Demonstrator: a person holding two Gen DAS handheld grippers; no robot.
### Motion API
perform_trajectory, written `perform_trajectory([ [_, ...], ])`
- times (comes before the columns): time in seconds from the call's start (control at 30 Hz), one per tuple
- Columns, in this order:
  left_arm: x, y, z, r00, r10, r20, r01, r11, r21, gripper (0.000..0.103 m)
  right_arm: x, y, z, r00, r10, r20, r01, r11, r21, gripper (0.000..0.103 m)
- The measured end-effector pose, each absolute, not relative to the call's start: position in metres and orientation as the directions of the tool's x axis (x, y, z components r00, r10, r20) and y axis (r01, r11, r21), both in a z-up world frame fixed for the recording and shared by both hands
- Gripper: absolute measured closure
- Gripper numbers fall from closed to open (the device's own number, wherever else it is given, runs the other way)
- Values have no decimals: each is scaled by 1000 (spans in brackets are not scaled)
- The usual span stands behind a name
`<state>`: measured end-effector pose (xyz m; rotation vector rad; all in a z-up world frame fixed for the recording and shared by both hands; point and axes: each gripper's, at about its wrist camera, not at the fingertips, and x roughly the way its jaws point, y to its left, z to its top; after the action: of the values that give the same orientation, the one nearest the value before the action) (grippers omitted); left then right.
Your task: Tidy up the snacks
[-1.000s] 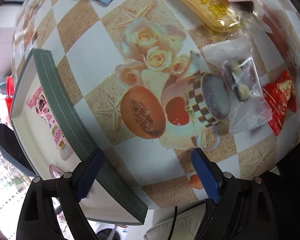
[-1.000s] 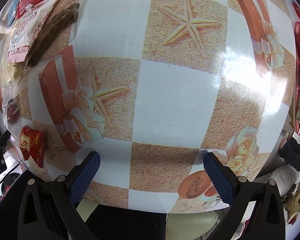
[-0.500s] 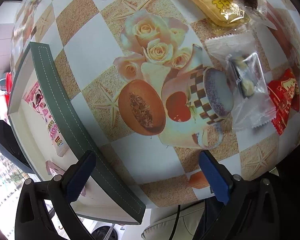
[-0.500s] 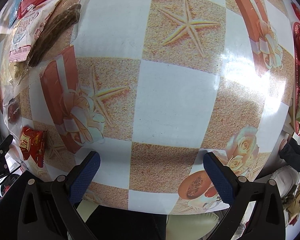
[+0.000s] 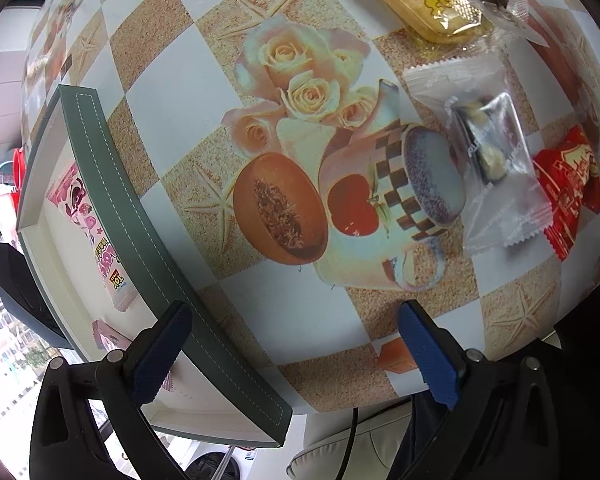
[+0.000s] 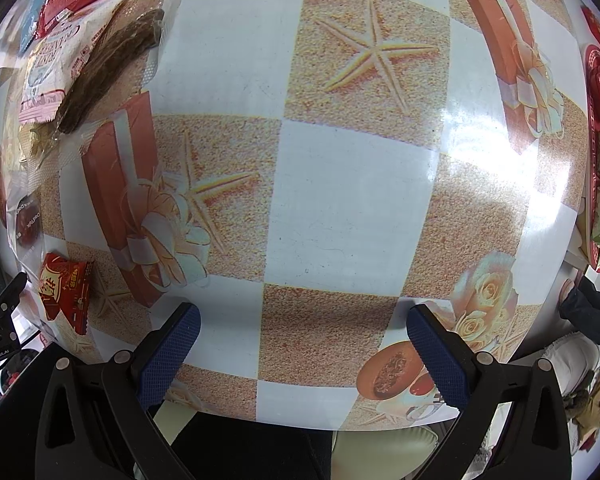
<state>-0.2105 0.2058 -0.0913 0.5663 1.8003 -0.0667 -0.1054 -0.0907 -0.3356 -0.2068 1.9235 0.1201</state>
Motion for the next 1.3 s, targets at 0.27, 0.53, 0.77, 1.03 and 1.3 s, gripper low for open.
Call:
perform_trajectory([
  [0.27,-212,201,-92,-184,356,-916,427,869,251,0,-111,-90,-330,-325,-83,-942,-201,979,-17,0],
  [0.53,-213,200,-91,-186,356,-916,426,869,251,0,-115,-90,-326,-314,-82,-946,-204,979,-17,0],
  [0.77,-213,200,-91,-187,356,-916,426,869,251,0,-115,-90,-326,-315,-82,-945,-202,979,-17,0],
  [1.03,-212,203,-92,-189,349,-918,423,873,244,0,-115,-90,-326,-315,-82,-946,-203,979,-18,0],
  [1.3,-212,203,-92,-192,345,-919,417,876,242,0,-116,-90,-326,-316,-83,-945,-204,979,-18,0],
])
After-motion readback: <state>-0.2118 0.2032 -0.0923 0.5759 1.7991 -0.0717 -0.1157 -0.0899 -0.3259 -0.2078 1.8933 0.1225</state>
